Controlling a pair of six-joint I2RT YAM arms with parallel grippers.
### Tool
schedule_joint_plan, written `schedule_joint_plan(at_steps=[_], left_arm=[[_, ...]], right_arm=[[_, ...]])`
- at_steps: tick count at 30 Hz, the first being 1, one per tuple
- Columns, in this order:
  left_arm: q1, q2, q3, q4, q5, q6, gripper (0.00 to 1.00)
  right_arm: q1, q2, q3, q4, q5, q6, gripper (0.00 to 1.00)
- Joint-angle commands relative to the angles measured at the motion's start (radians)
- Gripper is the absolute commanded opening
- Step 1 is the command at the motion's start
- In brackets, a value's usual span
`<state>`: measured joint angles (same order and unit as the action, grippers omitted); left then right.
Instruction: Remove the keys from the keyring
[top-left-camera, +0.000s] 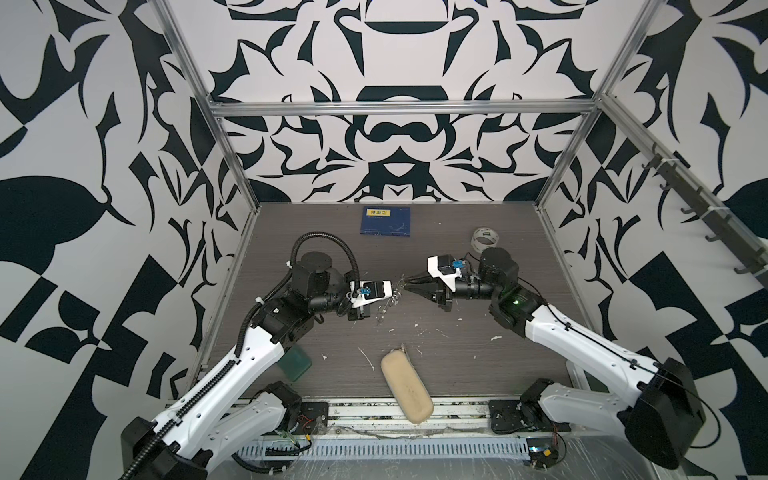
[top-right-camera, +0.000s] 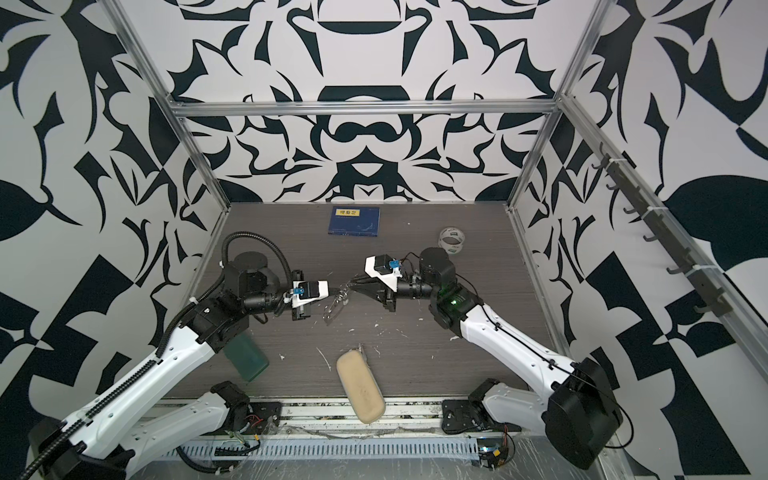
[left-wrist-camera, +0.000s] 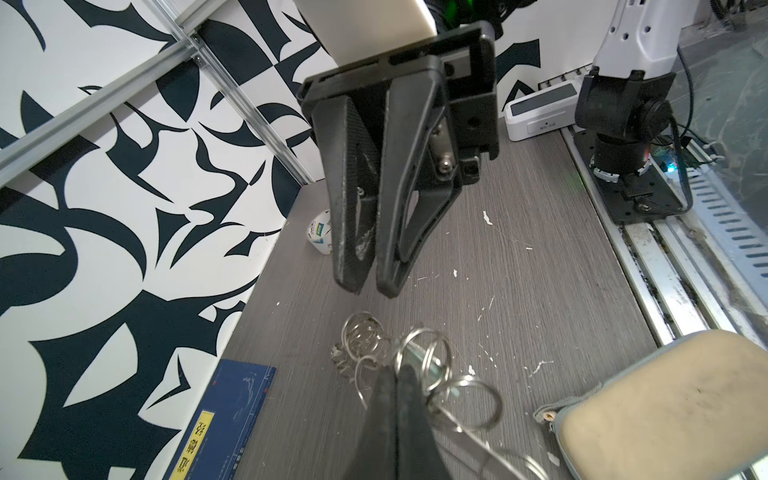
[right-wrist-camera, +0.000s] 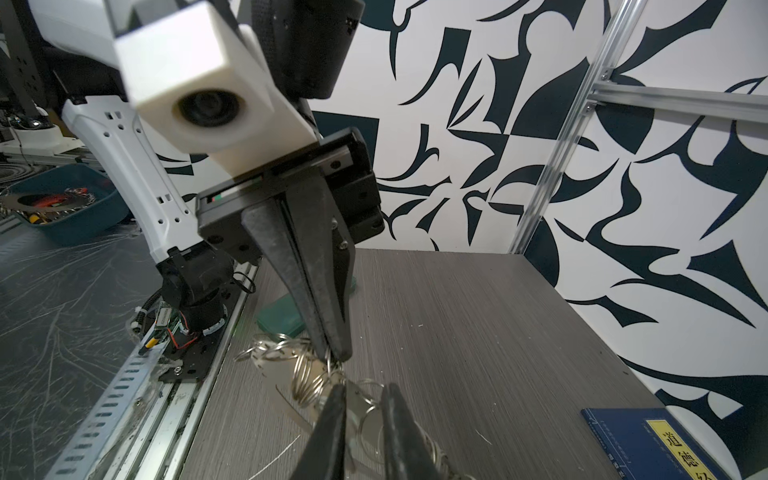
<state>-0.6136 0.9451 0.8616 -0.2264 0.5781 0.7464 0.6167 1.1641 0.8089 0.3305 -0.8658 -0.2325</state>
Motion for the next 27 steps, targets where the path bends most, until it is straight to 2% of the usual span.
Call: schedule_joint_plan(at_steps=[1, 9, 11, 13, 18, 22, 27], left_arm=[[-0.005, -0.014, 0.033, -0.019, -0.001, 0.026, 0.00], [-0.006, -0.012, 0.039, -0.027, 0.007, 0.002, 0.00], [-0.006, -0.008, 0.046, -0.026, 0.004, -0.030, 0.00], [-0.006, 0.004, 0.054, -0.017, -0.003, -0.111, 0.00], [-0.003, 0.081, 0.132, -0.128, -0.006, -0.239, 0.00], [0.000, 0.126, 0.166, -0.191, 0.013, -0.286, 0.00], [0.003, 0.110, 0.104, -0.113, 0.020, -0.300, 0.00]], right_arm=[[0.004, -0.009, 0.060, -0.018, -0.010, -0.024, 0.20], [0.033, 0.008, 0.084, -0.022, -0.011, -0.030, 0.20], [0.039, 0.015, 0.081, -0.024, -0.009, -0.033, 0.20], [0.045, 0.014, 0.078, -0.023, 0.005, -0.041, 0.20], [0.046, 0.012, 0.083, -0.017, 0.017, -0.042, 0.21], [0.045, 0.007, 0.087, -0.028, 0.027, -0.045, 0.22], [0.045, 0.000, 0.067, -0.041, 0.052, -0.050, 0.22]])
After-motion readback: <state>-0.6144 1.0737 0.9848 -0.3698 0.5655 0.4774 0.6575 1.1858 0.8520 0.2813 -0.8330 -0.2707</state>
